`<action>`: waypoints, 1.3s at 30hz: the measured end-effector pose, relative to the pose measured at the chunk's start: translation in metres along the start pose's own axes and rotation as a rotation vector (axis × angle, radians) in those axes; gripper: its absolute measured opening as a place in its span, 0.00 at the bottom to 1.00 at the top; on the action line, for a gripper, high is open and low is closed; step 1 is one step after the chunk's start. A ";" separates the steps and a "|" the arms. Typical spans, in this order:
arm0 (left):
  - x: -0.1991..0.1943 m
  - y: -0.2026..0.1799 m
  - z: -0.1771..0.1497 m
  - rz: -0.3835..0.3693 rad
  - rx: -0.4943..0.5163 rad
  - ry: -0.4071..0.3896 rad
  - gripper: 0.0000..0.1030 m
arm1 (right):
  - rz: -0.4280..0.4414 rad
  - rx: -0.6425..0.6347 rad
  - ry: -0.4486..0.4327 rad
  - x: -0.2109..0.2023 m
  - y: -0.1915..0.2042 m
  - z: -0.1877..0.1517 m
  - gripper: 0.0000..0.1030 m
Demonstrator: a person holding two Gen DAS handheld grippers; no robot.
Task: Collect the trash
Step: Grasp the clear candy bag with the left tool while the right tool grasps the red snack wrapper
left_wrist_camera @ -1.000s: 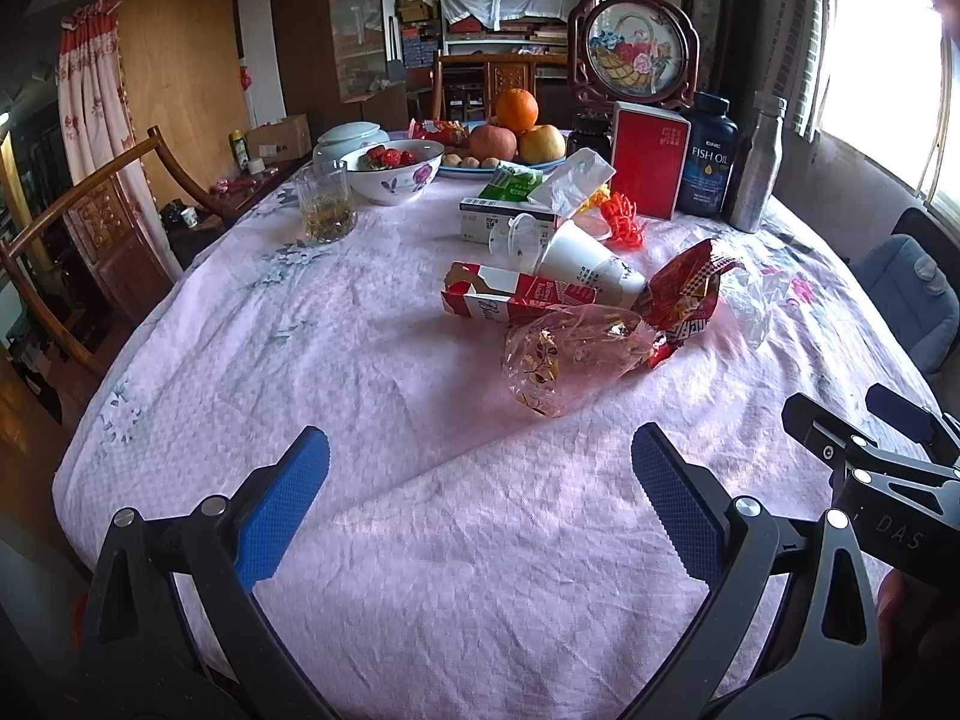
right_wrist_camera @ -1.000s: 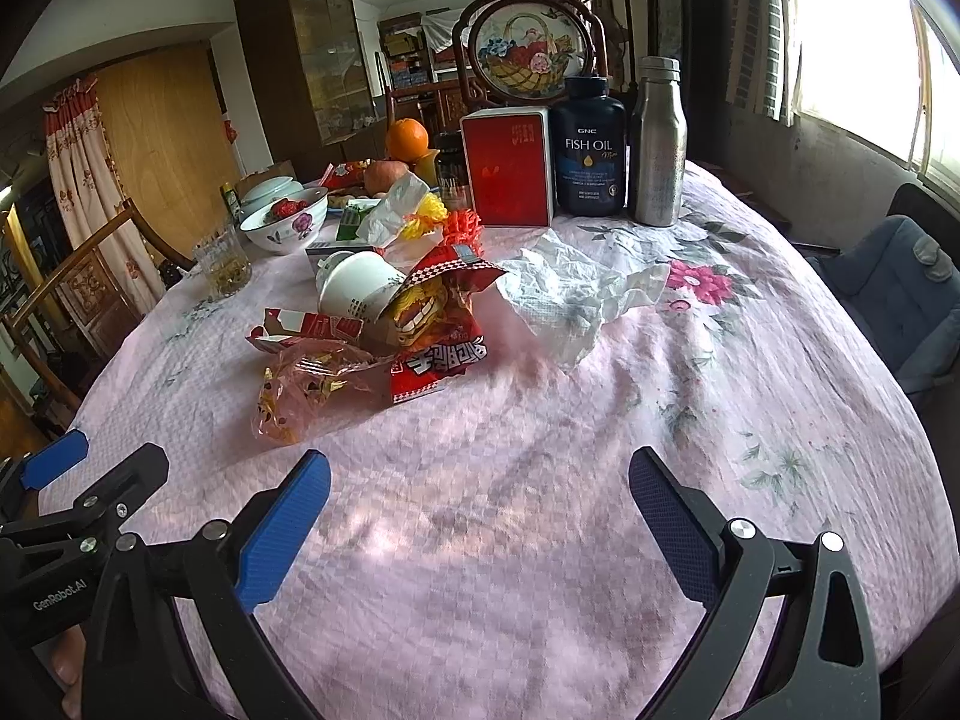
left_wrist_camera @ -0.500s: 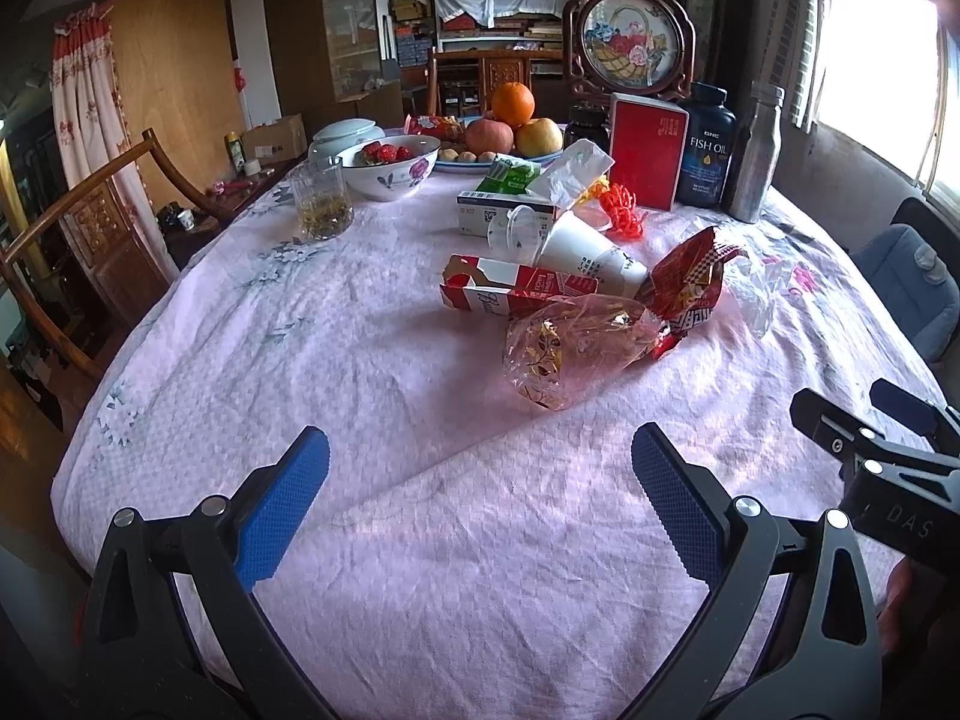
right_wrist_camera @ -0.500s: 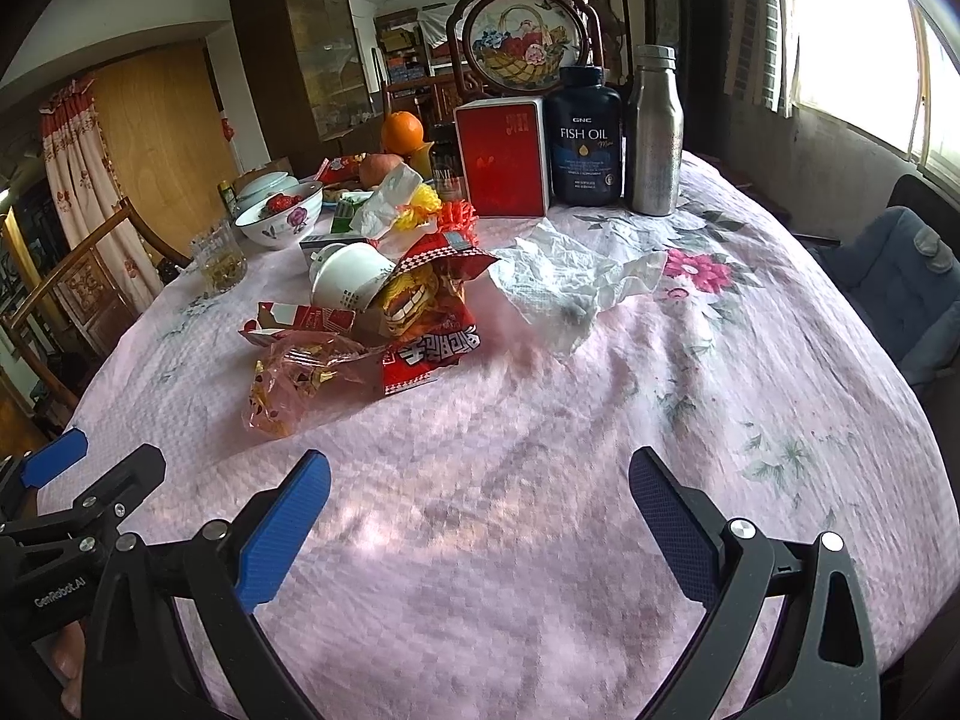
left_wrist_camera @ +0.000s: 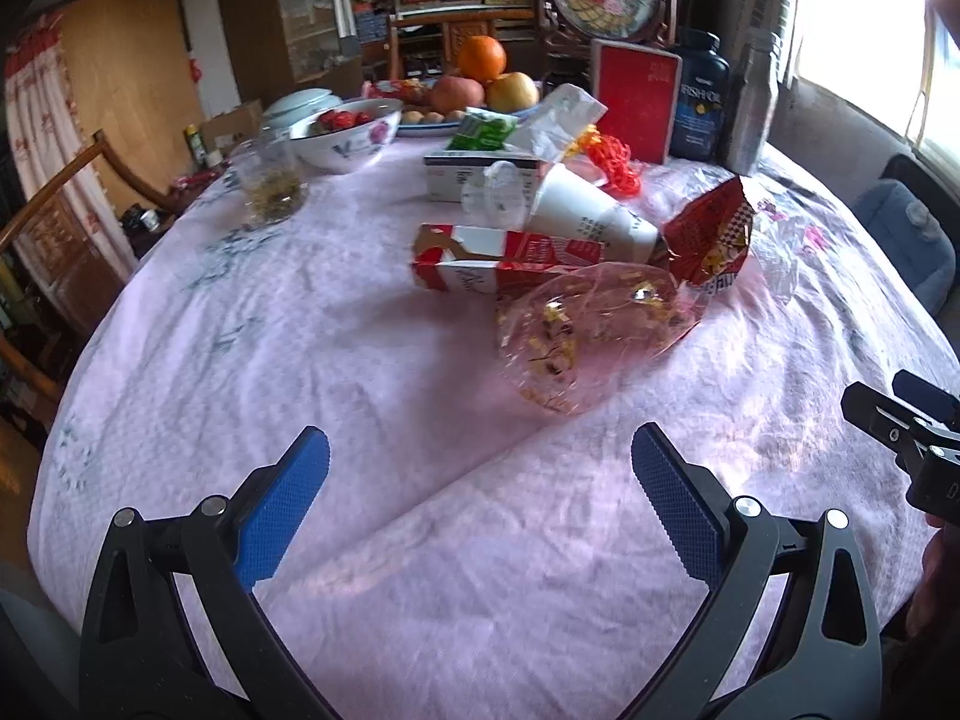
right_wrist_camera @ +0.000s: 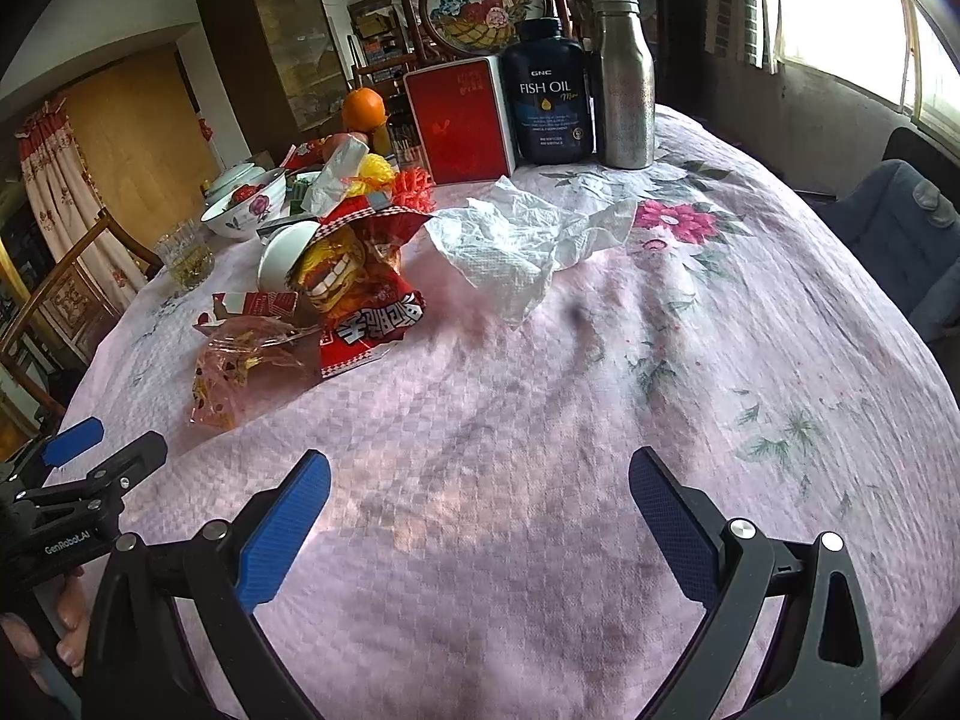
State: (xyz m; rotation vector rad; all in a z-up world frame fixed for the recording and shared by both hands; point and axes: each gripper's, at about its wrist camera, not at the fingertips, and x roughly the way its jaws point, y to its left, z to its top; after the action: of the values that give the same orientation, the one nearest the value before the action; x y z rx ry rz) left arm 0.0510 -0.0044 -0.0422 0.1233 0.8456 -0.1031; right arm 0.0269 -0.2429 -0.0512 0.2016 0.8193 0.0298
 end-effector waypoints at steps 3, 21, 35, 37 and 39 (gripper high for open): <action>0.016 -0.014 0.006 0.008 0.055 0.010 0.94 | -0.002 0.016 0.006 0.003 -0.009 0.001 0.95; 0.061 -0.037 0.042 -0.048 0.118 0.049 0.55 | -0.001 0.037 0.026 0.007 -0.027 0.004 0.95; -0.008 0.039 0.010 -0.257 -0.139 -0.003 0.30 | -0.009 -0.022 0.032 0.005 -0.001 0.007 0.95; -0.013 0.051 0.004 -0.222 -0.161 -0.007 0.30 | -0.007 -0.030 0.039 0.007 0.005 0.008 0.95; -0.016 0.061 0.000 -0.203 -0.184 -0.011 0.30 | 0.002 -0.046 0.051 0.011 0.013 0.009 0.95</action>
State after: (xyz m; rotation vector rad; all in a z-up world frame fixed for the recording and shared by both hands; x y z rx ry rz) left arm 0.0486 0.0569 -0.0261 -0.1360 0.8513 -0.2154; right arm 0.0420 -0.2300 -0.0510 0.1591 0.8680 0.0560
